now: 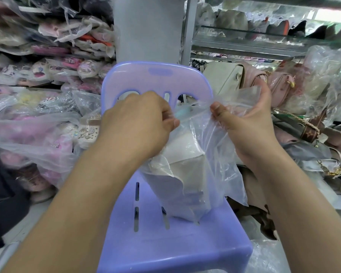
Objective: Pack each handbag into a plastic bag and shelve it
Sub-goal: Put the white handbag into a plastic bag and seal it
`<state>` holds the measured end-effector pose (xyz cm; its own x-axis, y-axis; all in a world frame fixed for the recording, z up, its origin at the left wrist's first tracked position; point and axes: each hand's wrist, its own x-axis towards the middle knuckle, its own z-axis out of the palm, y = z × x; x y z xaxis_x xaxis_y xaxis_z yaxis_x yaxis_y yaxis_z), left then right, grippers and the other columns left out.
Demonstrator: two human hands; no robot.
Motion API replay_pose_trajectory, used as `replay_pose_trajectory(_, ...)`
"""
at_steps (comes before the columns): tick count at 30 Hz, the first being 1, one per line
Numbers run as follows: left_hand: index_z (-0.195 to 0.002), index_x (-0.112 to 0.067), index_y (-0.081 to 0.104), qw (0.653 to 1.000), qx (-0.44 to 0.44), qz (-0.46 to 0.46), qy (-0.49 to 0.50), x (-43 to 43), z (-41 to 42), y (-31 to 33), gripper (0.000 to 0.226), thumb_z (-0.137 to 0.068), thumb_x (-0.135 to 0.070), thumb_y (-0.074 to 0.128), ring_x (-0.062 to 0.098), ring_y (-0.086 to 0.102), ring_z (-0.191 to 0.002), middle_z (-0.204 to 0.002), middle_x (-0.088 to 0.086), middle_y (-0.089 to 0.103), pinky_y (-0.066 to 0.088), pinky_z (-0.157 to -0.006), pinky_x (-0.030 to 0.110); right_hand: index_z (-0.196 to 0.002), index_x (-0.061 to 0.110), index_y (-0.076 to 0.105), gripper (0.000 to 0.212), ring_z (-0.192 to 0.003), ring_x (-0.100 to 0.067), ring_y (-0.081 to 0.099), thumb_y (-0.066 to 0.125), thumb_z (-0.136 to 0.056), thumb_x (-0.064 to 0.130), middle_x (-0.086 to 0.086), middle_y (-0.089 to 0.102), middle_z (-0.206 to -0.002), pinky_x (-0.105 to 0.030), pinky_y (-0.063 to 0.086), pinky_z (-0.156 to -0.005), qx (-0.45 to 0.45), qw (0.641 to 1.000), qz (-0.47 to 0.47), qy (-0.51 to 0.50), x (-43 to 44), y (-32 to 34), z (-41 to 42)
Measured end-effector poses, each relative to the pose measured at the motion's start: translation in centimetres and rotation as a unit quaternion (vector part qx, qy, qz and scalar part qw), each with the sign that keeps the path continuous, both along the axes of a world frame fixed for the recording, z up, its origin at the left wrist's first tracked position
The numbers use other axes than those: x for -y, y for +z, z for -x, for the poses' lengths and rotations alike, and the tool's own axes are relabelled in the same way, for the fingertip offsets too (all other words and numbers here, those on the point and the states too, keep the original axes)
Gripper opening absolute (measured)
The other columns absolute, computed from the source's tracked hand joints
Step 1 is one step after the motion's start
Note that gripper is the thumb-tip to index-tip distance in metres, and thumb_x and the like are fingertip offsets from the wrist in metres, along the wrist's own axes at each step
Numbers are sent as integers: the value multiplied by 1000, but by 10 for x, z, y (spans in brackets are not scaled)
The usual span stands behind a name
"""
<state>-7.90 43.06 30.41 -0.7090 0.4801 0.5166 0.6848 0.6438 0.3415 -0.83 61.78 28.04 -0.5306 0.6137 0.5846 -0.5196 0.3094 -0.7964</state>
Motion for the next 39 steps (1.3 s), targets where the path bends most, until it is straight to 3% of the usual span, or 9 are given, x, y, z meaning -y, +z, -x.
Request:
replay_pose_trajectory(6, -89, -30, 67, 999, 20, -25, -35, -7, 3, -6, 15, -99, -38, 58, 30, 63, -97, -98, -1, 70, 53, -81, 43, -160, 15, 8, 95, -56, 7, 63, 72, -92, -1, 44, 56, -54, -18, 56, -72, 29, 999, -15, -43, 15, 8, -11)
replay_pose_trajectory(11, -89, -32, 57, 998, 12, 2, -54, -12, 6, -9, 14, -102, -25, 54, 29, 61, -100, -103, -2, 69, 51, -84, 41, -161, 17, 4, 100, -62, 4, 65, 74, -91, 0, 39, 63, -62, -21, 57, -76, 56, 996, -25, -69, 13, 10, -14)
replay_pose_trajectory(13, -97, -25, 60, 999, -4, 17, -49, -14, 6, -11, 10, -102, -23, 52, 32, 61, -100, -105, 0, 67, 52, -84, 43, -162, 25, 2, 108, -88, 10, 68, 79, -88, 8, 32, 73, -96, -20, 54, -93, 87, 992, -50, -80, 12, 11, -14)
replay_pose_trajectory(16, -106, -20, 61, 999, -29, 36, -29, -16, 4, -14, 12, -103, -21, 48, 32, 61, -103, -111, 0, 64, 53, -82, 43, -161, 31, 3, 110, -142, 0, 35, 78, -81, 22, 10, 28, -156, -22, 28, -116, 120, 942, -229, -216, 13, 21, -18)
replay_pose_trajectory(19, -105, -23, 57, 997, -67, 40, -12, -19, 1, -15, 11, -103, -19, 47, 28, 59, -97, -109, -4, 58, 46, -68, 38, -159, 33, 22, 94, -144, -27, 26, 68, -77, 36, 0, 34, -152, -46, 20, -120, 132, 839, -451, -274, 33, 33, -22)
replay_pose_trajectory(23, -101, -25, 59, 991, -134, -6, -9, -21, -2, -12, 12, -100, -18, 50, 27, 57, -92, -99, -3, 55, 37, -60, 36, -147, 33, 49, 54, -146, -26, 29, 63, -95, 33, 6, 60, -137, -51, 10, -122, 260, 783, -512, -239, 45, 30, -9)
replay_pose_trajectory(27, -103, -32, 64, 994, -104, -15, -15, -12, 0, -7, 23, -99, -52, 52, 22, 60, -90, -100, -8, 63, 42, -61, 34, -115, 31, 71, 18, -118, -20, 52, 60, -101, 25, 8, 74, -105, -31, 16, -110, 267, 805, -477, -230, 30, 23, -7)
replay_pose_trajectory(30, -102, -36, 65, 997, -36, -69, -19, 1, 16, -9, 35, -84, -65, 64, 13, 62, -90, -98, -16, 65, 50, -71, 33, -103, 28, 71, 16, -95, -3, 36, 62, -99, 16, 17, 68, -95, -22, 15, -96, 241, 833, -447, -218, 21, 20, -9)
replay_pose_trajectory(39, -87, -25, 77, 938, 162, -251, -176, 9, 38, -21, 9, -94, -24, 71, -4, 50, -45, -57, -20, 66, 36, -48, 8, -102, 27, 67, 13, -100, -16, 41, 58, -99, 19, 16, 58, -94, -25, 17, -104, 268, 840, -392, -263, 4, 15, -10)
